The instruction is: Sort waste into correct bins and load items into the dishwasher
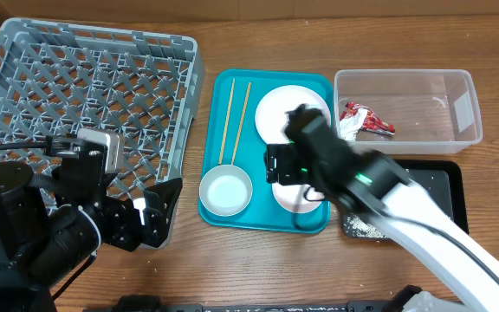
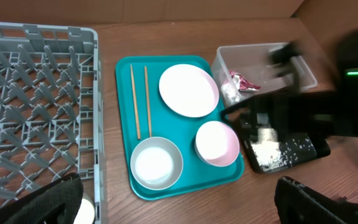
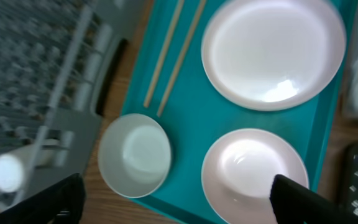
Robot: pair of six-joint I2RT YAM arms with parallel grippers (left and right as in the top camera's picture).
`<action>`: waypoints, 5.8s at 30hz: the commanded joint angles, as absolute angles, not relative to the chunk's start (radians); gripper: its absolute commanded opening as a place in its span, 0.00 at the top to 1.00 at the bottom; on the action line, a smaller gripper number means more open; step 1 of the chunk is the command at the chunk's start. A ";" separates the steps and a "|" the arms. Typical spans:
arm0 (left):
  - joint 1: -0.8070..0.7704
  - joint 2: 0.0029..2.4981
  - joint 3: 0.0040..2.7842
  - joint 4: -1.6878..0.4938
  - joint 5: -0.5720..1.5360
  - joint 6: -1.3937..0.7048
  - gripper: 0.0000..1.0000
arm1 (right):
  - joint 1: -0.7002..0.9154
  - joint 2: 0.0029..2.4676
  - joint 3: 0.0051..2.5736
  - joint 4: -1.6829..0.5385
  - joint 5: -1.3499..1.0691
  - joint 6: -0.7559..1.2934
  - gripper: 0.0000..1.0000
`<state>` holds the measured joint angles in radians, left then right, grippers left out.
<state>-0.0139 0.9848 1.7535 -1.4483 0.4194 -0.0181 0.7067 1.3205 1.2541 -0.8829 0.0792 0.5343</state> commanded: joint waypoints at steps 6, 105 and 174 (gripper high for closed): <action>-0.021 0.987 1.767 -1.448 0.430 0.004 0.00 | 0.706 1.090 1.285 -0.925 0.094 0.438 0.00; -0.258 1.496 1.457 -1.206 0.142 -0.209 0.17 | -0.046 0.003 0.008 -0.073 0.076 0.085 0.00; -0.081 2.006 1.835 -1.319 -0.009 -0.094 0.37 | -0.046 0.003 0.008 -0.073 0.076 0.085 0.00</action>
